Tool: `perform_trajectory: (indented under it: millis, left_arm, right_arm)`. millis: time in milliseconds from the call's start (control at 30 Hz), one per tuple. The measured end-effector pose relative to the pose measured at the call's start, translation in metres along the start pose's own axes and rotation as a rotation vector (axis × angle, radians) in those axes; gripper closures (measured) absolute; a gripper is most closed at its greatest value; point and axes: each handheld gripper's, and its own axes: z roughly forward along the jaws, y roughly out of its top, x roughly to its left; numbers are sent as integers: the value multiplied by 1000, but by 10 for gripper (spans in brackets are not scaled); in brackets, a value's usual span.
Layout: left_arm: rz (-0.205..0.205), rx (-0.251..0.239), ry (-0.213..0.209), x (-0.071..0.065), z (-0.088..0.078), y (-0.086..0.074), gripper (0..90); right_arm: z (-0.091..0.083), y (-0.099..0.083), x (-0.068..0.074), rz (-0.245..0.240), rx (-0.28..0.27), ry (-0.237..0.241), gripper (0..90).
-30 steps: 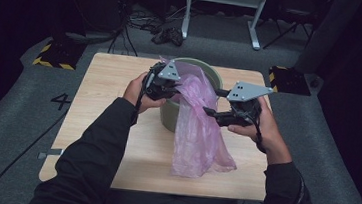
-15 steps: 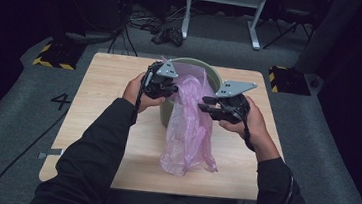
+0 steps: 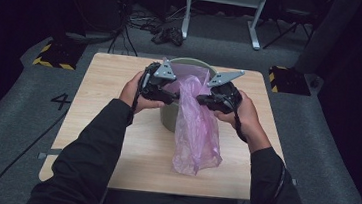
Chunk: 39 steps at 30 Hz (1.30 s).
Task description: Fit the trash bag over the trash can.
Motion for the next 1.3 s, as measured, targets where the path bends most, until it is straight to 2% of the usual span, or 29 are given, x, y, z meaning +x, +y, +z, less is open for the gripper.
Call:
perform_trajectory:
  millis: [167, 300, 400, 533, 700, 800, 833, 933, 1000, 1067, 1133, 1200, 1233, 1300]
  left_arm:
    - [12, -79, -1, -6, -17, -4, 266]
    - [40, -141, -41, -18, -29, -9, 250]
    - [71, -158, -81, -30, -32, -11, 238]
    - [89, -165, -118, -41, -31, -9, 228]
    - [120, -140, -126, -50, -22, -2, 229]
    - [119, -112, -121, -50, -14, 0, 324]
    - [108, -102, -95, -49, -12, 1, 370]
    - [102, -92, -73, -46, -9, 1, 559]
    - [128, -78, -52, -45, -9, 1, 707]
    - [134, -72, -20, -44, -9, 1, 799]
    - [125, -61, -8, -42, -10, 1, 877]
    - [114, -49, 10, -38, -10, 1, 899]
    - [109, -46, 17, -36, -10, 1, 900]
    - [95, -39, 20, -32, -11, 0, 900]
  right_arm:
    - [5, -1, -6, 30, 17, 0, 897]
    - [8, -2, -8, 38, 26, -1, 897]
    - [11, -3, -10, 49, 33, 1, 895]
    - [12, -3, -11, 50, 31, 4, 892]
    - [13, -3, -11, 55, 31, -2, 867]
    - [13, -4, -11, 54, 26, -3, 853]
    - [13, -4, -11, 53, 23, -5, 847]
    - [11, -6, -11, 55, 6, -6, 813]
    - [8, -7, -11, 50, -11, -8, 770]
    - [5, -8, -11, 44, -29, -14, 751]
    - [1, -10, -11, 32, -47, -27, 690]
    - [-5, -13, -11, 41, -71, -35, 644]
    - [-8, -14, -11, 41, -83, -44, 594]
    - [-15, -17, -11, 38, -109, -80, 563]
